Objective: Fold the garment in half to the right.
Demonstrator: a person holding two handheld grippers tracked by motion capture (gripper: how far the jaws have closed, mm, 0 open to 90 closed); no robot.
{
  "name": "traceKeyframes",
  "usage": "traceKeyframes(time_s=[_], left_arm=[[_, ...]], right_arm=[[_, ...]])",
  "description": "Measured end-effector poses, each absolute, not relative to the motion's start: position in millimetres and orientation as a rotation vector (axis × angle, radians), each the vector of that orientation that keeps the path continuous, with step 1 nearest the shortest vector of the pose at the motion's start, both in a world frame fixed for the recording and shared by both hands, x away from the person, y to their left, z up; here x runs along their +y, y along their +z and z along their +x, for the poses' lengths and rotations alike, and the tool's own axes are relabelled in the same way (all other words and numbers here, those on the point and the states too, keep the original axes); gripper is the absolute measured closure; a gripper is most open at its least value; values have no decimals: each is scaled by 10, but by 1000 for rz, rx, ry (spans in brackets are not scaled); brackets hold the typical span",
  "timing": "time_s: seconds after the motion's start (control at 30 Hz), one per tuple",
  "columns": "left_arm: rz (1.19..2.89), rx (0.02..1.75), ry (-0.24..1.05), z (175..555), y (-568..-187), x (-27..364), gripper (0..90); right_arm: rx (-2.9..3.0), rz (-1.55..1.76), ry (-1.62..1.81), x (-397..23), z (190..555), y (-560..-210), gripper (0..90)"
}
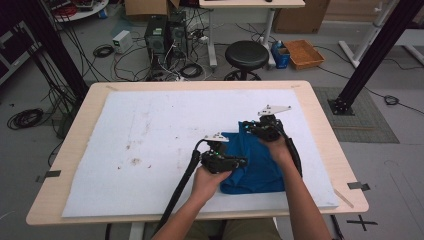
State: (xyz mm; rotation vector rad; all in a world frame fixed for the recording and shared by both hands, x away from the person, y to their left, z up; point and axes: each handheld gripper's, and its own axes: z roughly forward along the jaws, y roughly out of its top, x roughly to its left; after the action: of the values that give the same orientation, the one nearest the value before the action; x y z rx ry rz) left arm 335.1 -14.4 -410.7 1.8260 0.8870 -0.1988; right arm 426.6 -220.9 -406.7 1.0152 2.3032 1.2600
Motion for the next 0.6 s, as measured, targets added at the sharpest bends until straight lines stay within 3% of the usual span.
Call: traceKeyframes(time_s=[0.33, 0.4, 0.43, 0.47, 0.5, 0.53, 0.57, 0.6], left_arm=[[1891, 859, -195, 3456, -4156, -681, 844], [1892, 842, -188, 3457, -4174, -752, 810], [1888, 835, -171, 3455, -4180, -773, 732], [1885, 820, -141, 3452, -4182, -780, 732], [1905, 821, -52, 3444, -4167, -741, 541], [1905, 821, -52, 3444, -4167, -741, 505], [1893, 825, 9, 3447, -4141, -626, 486], [1893, 825, 9, 3447, -4141, -626, 436]], right_arm=[[2216, 1129, 1201, -2627, 4246, -4136, 882], [2200, 1154, 1197, -2695, 4232, -4156, 882], [2189, 1183, 1176, -2751, 4221, -4164, 881], [2189, 1183, 1176, -2751, 4221, -4164, 881], [2154, 1189, 1162, -2805, 4195, -4149, 785], [2154, 1189, 1162, -2805, 4195, -4149, 785], [2105, 1236, 1177, -2875, 4164, -4120, 609], [2091, 1236, 1162, -2909, 4141, -4103, 570]])
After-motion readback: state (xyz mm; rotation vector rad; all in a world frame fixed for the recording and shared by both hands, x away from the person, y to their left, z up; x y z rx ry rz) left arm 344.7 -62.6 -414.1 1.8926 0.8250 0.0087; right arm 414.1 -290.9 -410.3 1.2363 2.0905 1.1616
